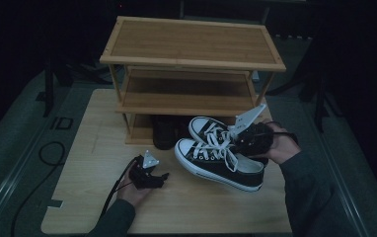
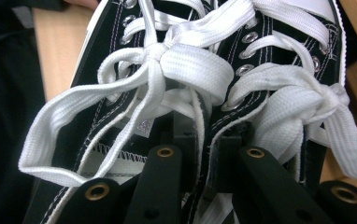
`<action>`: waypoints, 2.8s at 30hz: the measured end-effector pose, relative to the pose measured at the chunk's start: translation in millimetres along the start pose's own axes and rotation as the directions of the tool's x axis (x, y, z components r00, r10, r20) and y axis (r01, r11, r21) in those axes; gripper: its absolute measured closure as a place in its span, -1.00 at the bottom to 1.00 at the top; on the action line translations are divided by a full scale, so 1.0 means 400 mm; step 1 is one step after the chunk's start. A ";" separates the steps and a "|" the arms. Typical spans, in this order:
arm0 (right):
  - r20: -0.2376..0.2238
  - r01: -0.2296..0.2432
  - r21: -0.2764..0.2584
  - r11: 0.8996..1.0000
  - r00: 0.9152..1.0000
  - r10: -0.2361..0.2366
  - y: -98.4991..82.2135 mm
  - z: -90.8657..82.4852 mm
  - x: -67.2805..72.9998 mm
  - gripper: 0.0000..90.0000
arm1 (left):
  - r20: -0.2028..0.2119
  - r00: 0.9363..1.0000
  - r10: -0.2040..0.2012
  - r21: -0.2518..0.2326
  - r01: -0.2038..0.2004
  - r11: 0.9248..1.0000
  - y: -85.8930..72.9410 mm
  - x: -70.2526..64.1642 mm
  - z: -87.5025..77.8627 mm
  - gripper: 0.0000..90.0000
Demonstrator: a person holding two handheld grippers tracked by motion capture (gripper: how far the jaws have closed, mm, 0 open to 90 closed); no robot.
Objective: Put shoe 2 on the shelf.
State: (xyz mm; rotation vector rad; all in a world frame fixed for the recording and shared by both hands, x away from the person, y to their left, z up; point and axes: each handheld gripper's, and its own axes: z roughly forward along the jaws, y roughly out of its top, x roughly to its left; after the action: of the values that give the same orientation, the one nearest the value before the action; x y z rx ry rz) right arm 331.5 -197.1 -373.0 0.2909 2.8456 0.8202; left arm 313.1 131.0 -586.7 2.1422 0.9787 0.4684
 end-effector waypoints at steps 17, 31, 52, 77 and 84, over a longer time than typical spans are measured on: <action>0.015 -0.014 -0.067 0.998 1.000 0.015 0.080 -0.065 -0.007 0.87 | -0.001 1.000 0.001 0.001 -0.001 1.000 0.000 0.000 0.000 -0.40; 0.159 -0.201 -0.127 0.971 0.962 0.220 0.120 -0.028 -0.092 0.86 | 0.001 1.000 0.003 0.003 -0.003 1.000 0.000 0.000 0.000 -0.40; 0.319 -0.365 -0.205 0.908 0.852 0.414 0.175 0.029 -0.132 0.86 | 0.001 1.000 0.004 0.002 -0.004 1.000 0.000 0.000 0.000 -0.40; 0.447 -0.467 -0.324 0.822 0.691 0.569 0.192 0.067 -0.139 0.85 | 0.004 1.000 0.008 0.003 -0.008 1.000 0.001 0.000 0.000 -0.40; 0.458 -0.478 -0.302 0.825 0.686 0.565 0.195 0.060 -0.146 0.39 | 0.006 1.000 0.006 0.003 -0.006 1.000 0.000 -0.001 0.000 -0.40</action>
State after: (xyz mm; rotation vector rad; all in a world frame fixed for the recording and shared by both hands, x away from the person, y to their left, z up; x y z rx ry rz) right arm 404.0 -133.6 -344.8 1.1599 2.1569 0.8740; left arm 313.1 130.7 -586.6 2.1485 0.9698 0.4638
